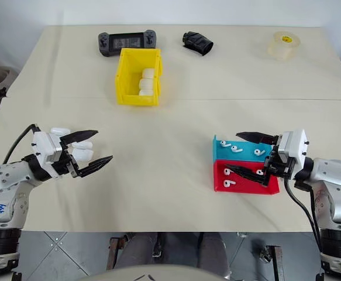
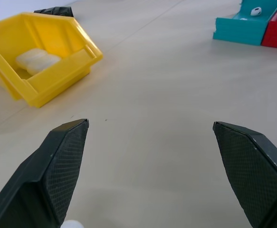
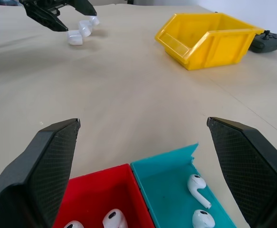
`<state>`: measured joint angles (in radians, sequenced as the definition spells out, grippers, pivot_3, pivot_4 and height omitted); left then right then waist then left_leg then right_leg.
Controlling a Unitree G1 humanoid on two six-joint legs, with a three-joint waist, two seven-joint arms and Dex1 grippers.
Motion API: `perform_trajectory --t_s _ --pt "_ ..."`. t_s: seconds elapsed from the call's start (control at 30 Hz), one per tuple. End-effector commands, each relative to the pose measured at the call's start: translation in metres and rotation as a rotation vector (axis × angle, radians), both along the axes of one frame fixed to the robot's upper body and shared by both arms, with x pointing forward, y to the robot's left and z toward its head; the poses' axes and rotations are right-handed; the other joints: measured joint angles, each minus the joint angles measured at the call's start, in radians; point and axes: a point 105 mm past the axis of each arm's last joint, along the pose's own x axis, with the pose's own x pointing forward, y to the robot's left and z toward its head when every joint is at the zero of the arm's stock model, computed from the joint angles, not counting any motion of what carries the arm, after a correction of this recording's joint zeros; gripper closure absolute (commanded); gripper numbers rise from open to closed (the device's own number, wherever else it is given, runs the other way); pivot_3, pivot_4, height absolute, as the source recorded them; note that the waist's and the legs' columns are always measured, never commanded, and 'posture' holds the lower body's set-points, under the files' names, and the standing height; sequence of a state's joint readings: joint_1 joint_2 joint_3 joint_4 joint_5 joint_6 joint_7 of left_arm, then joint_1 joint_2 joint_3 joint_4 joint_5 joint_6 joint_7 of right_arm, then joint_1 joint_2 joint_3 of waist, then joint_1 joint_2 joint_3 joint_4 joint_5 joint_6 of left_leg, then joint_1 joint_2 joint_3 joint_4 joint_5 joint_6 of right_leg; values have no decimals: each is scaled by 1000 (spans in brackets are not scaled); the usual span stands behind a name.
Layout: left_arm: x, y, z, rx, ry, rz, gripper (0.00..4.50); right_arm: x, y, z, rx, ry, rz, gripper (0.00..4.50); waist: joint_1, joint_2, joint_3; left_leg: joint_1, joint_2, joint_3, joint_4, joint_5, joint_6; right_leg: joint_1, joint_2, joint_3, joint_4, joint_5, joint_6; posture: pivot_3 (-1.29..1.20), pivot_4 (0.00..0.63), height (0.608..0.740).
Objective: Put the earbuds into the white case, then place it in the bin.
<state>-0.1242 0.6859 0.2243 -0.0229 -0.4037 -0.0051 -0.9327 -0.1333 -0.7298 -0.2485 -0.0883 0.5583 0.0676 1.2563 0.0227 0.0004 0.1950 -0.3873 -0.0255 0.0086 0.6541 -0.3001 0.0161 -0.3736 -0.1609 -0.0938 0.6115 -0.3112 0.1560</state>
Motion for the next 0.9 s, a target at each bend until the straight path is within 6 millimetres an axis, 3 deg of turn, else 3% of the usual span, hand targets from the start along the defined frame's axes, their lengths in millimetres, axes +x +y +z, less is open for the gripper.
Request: perform_trajectory --t_s 0.03,0.23,0.37,0.53,0.6,0.7,0.9 --pt "-3 5 4 24 -36 61 41 0 5 2 19 -26 26 0 0 0 0 0 0 0 0 0 0 0 0 0 0 0 0 0 150 740" --pt "-18 29 16 -103 -74 240 41 4 25 6 54 -35 104 0 -12 0 0 0 2 -3 0 0 -1 -1 1 0 0 0 0 0 150 740" --pt "-48 63 -3 -158 13 526 41 3 56 10 104 -38 229 0 -24 0 0 1 3 -6 0 -1 -1 0 1 2 0 0 0 0 150 740" --pt "-72 80 -25 -125 140 772 41 4 80 21 159 -92 302 0 -12 -1 0 0 3 -9 4 -3 -1 0 1 1 1 0 0 0 150 740" --pt "-83 81 -32 -127 196 860 41 1 90 24 175 -122 338 0 -9 -2 -1 0 3 -8 6 -5 -1 1 1 2 1 0 0 0 150 740" --pt "-84 76 -32 -119 234 899 41 0 91 23 169 -121 351 0 4 -2 -1 0 4 -9 8 -9 -2 1 3 3 1 0 0 0 150 740" --pt "-65 52 -18 -192 338 904 41 5 78 16 124 -103 323 0 2 -3 -1 -1 5 -9 11 -10 -1 1 5 4 2 0 0 0 150 740"
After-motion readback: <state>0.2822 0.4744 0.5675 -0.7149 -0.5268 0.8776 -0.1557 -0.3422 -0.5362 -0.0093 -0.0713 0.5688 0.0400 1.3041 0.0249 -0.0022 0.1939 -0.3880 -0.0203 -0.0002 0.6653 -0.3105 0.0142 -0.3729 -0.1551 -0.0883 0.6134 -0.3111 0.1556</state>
